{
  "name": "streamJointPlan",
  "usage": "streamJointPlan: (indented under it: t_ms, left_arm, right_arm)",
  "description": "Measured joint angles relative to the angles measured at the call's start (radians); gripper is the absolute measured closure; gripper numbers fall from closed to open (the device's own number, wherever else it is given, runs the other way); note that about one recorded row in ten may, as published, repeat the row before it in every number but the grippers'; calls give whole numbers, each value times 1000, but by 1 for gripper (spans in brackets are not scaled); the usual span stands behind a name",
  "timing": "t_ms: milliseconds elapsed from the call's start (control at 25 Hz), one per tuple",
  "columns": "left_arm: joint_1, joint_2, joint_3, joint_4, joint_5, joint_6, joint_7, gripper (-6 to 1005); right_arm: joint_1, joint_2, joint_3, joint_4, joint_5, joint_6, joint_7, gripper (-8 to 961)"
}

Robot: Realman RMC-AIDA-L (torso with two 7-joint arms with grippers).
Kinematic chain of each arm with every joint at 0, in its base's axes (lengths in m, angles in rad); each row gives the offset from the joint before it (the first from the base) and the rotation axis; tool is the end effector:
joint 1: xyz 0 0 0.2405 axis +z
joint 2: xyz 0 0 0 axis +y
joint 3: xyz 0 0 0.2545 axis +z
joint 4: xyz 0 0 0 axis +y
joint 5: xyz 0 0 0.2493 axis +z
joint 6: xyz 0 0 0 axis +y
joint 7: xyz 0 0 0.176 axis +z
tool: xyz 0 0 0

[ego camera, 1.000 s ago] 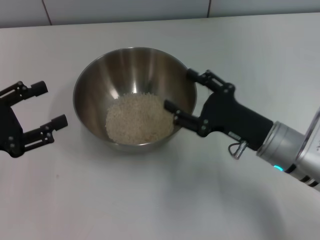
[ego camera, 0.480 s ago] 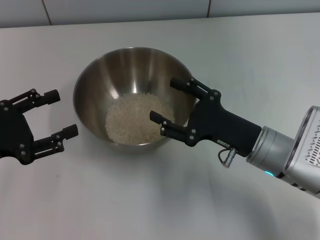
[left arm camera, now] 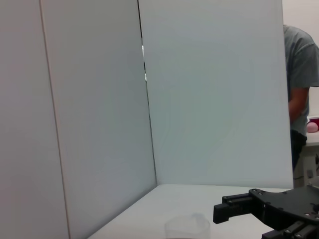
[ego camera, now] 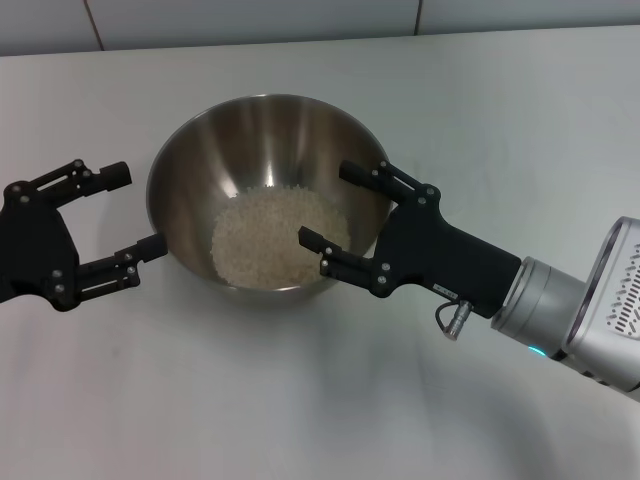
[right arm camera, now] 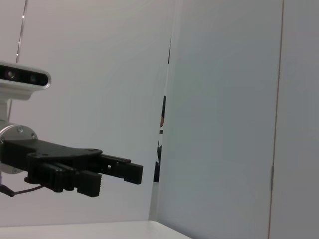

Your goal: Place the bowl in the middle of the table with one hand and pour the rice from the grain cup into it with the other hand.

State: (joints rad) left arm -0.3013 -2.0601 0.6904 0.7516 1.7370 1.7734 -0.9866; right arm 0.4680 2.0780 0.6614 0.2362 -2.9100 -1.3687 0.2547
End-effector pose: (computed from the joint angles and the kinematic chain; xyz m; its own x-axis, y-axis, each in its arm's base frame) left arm -0.2948 0.3124 0.0279 0.7929 -0.0596 0.6065 0.2208 -0.8995 -0.3770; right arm 0.2380 0.3134 -0.1357 0.7106 0.1678 -0.6833 -0.2809 -0.8227 -0.4942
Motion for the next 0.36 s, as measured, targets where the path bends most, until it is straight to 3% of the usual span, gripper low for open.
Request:
streamJointPlan:
  t_ms: [360]
  left_arm:
    - [-25,-4,0,-12,1,-5,3,217]
  right_arm:
    - [-7,4,9,9,4,0,-49,144]
